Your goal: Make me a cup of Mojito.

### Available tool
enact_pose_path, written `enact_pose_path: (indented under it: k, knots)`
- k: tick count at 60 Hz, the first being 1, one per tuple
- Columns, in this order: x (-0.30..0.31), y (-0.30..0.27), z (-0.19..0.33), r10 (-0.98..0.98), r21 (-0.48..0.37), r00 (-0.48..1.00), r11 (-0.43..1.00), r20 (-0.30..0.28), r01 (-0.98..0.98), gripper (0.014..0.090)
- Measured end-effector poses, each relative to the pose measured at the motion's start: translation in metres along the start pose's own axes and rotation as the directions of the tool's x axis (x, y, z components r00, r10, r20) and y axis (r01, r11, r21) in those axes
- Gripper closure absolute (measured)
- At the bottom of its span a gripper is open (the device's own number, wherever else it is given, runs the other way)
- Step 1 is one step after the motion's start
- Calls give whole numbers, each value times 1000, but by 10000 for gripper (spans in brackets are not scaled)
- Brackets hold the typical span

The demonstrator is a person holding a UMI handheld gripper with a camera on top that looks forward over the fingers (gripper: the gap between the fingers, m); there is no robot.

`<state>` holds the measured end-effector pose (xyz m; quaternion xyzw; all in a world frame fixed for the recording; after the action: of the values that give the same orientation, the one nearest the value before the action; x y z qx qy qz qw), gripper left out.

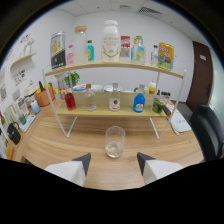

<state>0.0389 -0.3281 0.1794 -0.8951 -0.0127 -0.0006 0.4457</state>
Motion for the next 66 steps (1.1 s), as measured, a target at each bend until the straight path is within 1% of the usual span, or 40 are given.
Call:
enact_pose_path:
  k: [15, 26, 33, 43, 53, 66]
  knots:
    - [-8, 5, -11, 10, 4, 1000, 1000, -5, -10, 184]
    - [-10, 29, -19, 32, -33, 999, 999, 1, -32, 183]
    - [8, 44, -23, 37, -43, 999, 998, -4, -37, 184]
    - [63, 53, -22, 51, -55, 998, 997, -23, -52, 183]
    - [112, 27, -8, 50, -31, 999, 998, -12, -51, 193]
    - [156, -38, 42, 28, 15, 999, 999, 16, -29, 200]
